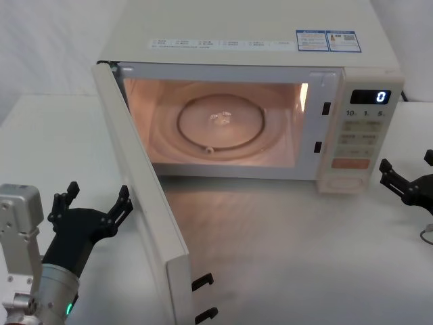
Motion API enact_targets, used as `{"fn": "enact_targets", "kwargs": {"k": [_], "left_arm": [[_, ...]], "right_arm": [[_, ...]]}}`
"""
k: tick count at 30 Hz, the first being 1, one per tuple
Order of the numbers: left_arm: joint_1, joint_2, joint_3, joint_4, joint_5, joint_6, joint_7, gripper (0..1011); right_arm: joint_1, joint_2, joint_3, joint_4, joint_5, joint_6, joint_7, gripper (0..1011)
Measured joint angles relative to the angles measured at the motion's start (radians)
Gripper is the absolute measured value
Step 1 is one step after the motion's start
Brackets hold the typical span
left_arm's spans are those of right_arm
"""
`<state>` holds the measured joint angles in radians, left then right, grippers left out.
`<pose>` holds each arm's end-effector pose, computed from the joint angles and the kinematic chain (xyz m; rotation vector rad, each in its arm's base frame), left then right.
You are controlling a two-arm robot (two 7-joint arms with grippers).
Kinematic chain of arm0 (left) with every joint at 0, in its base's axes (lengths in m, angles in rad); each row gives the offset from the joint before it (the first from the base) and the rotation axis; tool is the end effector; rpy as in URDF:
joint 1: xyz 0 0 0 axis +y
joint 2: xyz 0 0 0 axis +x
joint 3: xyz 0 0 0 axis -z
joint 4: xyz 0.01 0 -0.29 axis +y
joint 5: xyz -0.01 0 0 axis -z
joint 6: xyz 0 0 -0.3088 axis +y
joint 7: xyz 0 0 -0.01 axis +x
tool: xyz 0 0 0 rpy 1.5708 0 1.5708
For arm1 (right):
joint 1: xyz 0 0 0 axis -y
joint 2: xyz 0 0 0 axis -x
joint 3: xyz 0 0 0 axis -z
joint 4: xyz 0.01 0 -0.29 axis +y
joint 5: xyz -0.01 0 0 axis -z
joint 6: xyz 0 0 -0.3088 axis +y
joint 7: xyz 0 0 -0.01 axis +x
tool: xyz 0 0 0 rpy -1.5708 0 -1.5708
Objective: Press the button to open the microwave door with one hand; close the microwave door with the other hand.
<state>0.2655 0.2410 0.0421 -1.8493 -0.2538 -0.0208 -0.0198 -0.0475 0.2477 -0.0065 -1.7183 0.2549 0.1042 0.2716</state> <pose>0.2530 0.0376 -0.2852 -0.0381 0.0139 1.4461 0.3148 -0.0600 -0.2621 -0.0013 0.0130 -1.2561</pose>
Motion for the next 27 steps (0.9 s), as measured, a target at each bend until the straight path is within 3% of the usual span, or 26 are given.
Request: {"fn": "enact_targets", "kwargs": {"k": [13,27], "left_arm": [[0.000,0.000,0.000,0.000,0.000,0.000,0.000,992],[0.000,0.000,0.000,0.000,0.000,0.000,0.000,633]], "right_arm": [[0.000,0.000,0.000,0.000,0.000,0.000,0.000,1002],[0.000,0.000,0.000,0.000,0.000,0.000,0.000,1002]]}}
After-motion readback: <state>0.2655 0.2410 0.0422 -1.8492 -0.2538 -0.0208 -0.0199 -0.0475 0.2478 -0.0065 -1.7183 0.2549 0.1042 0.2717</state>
